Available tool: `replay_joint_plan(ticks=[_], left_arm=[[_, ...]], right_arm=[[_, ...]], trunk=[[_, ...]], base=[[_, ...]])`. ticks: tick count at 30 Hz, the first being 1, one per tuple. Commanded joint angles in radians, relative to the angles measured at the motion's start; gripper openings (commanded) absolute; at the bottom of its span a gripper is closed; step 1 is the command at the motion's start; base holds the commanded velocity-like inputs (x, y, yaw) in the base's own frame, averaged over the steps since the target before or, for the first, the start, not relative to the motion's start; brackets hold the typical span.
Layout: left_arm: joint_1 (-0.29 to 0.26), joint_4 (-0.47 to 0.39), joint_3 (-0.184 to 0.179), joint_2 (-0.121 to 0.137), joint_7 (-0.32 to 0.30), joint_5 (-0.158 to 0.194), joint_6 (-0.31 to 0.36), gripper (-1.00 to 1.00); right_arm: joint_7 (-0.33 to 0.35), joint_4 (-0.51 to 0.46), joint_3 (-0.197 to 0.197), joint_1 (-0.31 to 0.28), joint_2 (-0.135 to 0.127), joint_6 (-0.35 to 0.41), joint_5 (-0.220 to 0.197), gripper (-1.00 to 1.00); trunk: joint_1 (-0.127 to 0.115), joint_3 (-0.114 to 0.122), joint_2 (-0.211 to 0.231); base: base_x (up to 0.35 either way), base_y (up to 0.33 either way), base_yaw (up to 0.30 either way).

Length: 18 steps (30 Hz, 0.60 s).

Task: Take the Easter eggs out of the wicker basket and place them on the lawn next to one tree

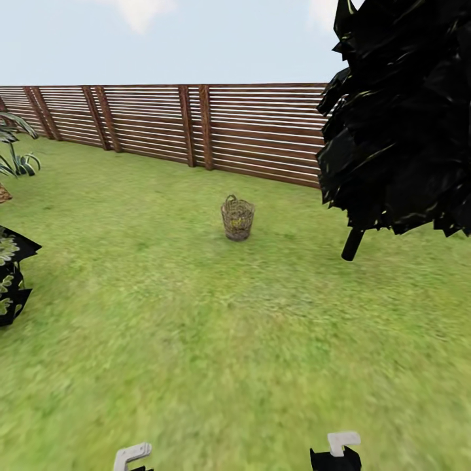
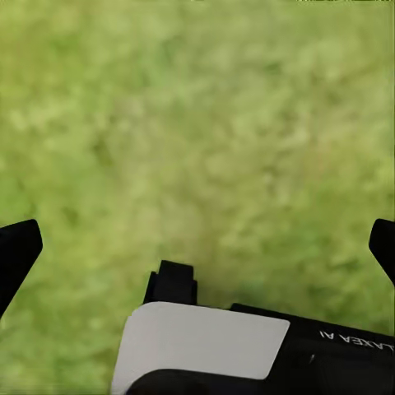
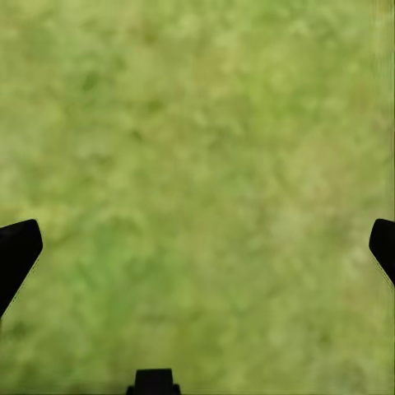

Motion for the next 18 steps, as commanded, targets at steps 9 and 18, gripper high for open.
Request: replay_joint_plan(ticks=[9,18], left_arm=[[0.0,0.001,0.004,-0.001,-0.002,0.006,-0.007,1.0],[0.0,0.001,0.004,-0.001,-0.002,0.006,-0.007,1.0]], right_arm=[[-0.005,0.002,0.002,0.0,0.0,-0.002,0.005,1.0],[-0.005,0.003,0.002,0.0,0.0,-0.002,0.005,1.0]], trunk=[[0.001,-0.001,0.0],[0.001,-0.001,0.0]], base=[[0.325,0.0,0.0],[0.326,0.0,0.0]])
